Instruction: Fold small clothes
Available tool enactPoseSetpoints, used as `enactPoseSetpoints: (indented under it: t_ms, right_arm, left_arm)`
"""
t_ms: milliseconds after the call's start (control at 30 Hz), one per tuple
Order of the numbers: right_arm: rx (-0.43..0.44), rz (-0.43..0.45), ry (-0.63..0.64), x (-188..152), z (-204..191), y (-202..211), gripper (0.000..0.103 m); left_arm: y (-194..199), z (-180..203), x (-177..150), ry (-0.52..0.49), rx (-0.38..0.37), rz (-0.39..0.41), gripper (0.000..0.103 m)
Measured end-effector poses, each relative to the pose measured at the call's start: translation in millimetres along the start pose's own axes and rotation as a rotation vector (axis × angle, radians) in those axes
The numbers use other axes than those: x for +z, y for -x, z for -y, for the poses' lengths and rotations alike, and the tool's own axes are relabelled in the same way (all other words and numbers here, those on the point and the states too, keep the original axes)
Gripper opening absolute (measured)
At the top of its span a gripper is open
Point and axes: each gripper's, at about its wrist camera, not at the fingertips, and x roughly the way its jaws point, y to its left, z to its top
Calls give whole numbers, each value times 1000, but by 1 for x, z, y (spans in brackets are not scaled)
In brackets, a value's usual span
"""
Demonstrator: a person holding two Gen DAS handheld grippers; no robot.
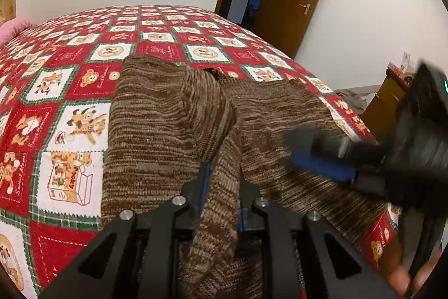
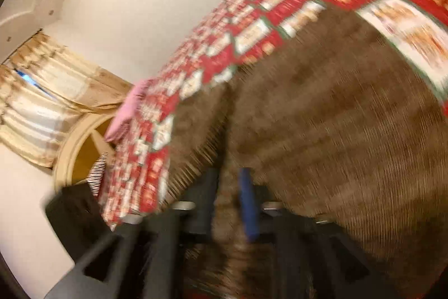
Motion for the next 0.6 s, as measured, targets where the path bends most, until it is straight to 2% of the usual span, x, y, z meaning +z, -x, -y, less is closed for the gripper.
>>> enactPoseSetpoints:
  t_ms: [67,167,267,433,467,500,533,567,600]
  right_arm:
    - [0,27,44,14,-8,-5,73]
    - [39,-11,71,28,-17,-24,73]
    - [-39,-27,139,32,-23,-45,73]
    - [-70,-73,216,36,-31,-78,71]
    - [-72,-70,226,36,-33,-80,62]
    - [-71,-79,236,36,-36,-83,37]
    - [-76,-99,250,35,-38,-87,23]
    - [-93,-107,265,34,-39,-90,11]
    - [-96,-100,277,33,-39,-90,11]
  left_arm:
    - [0,0,0,1,-2,1,19]
    - [1,0,-1,8,-9,2,19]
    - [1,0,-1,12,-12,4,19]
    - [2,0,-1,8,-7,3,19]
    - [2,1,-1,5,-3,3,19]
    - [2,1,-2,3,0,3,19]
    - [2,2,-2,1,5,3,19]
    - [2,2,-2,-1,8,3,19]
    - [2,3,-2,-5,13,2,19]
